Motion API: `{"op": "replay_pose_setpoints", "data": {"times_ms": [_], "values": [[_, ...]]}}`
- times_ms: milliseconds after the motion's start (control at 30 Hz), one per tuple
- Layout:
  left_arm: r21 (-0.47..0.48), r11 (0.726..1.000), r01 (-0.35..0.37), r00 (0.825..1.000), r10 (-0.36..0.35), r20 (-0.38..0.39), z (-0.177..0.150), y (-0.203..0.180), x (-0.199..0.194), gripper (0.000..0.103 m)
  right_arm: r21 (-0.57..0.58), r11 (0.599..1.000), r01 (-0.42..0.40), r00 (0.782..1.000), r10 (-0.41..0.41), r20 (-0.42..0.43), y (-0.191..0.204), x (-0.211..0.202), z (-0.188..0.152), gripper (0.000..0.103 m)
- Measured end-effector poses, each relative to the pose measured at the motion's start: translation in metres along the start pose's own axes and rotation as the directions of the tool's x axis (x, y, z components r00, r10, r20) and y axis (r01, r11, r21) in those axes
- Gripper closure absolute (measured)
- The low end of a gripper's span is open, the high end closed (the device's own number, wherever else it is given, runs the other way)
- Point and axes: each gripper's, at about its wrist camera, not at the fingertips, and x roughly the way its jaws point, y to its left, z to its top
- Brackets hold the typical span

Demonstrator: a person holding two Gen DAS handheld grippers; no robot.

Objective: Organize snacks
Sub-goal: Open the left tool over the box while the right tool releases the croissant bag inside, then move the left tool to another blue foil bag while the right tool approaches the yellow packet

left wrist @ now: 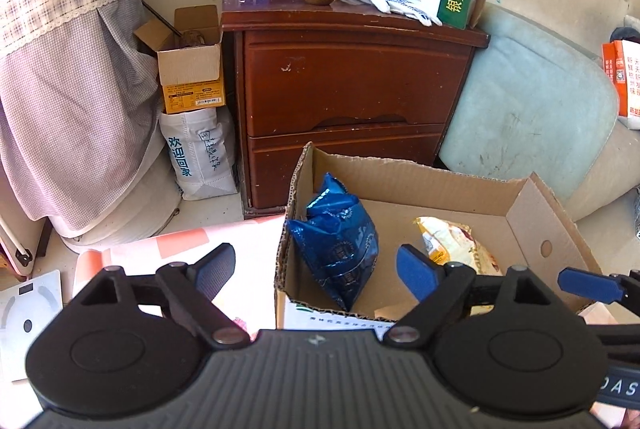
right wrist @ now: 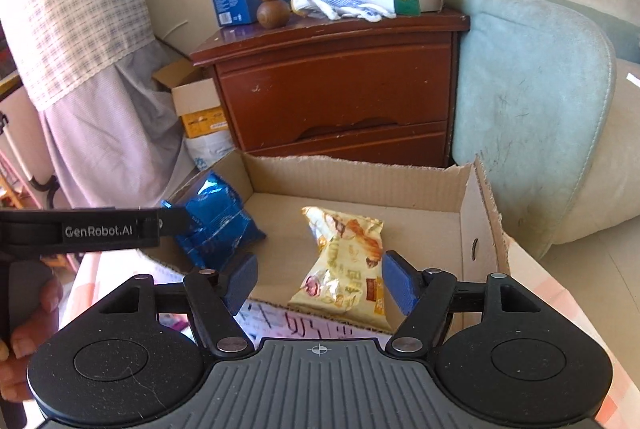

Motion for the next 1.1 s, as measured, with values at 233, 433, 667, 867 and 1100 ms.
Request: {"op": "replay_pose_setpoints", "data": {"times_ms": [233,433,667,867,1100], "values": [[0.053,0.997,-0.061,0.998,0.063,-0.025,-0.011,0.009,-0.002,0.015,-0.124,0.990,0.063,0.995,-0.072,-0.070,0.008,0.018,-0.019,0.031],[0.065,0.996,-0.065,0.996,0.069,-0.060,-0.019,0.016,-0.001,0.015,-0.050,0.988,0.144,0.986,-0.148,-0.081,0.008,0.032,-0.018,0.031],[0.072,0.995,-0.066,0.995,0.071,-0.074,-0.027,0.024,-0.008,0.015,0.033,0.985,0.170,0.983,-0.167,-0.076,0.013,0.037,-0.015,0.031],[0.058,0.998,-0.027,0.996,0.031,-0.078,-0.033,0.028,-0.020,0.014,0.070,0.990,0.123,0.991,-0.119,-0.056,0.012,0.019,-0.010,0.030],[0.031,0.999,0.009,0.994,-0.006,-0.109,-0.043,0.026,-0.033,0.014,0.109,0.983,0.146,0.982,-0.131,-0.137,0.013,-0.002,-0.022,0.028]]}}
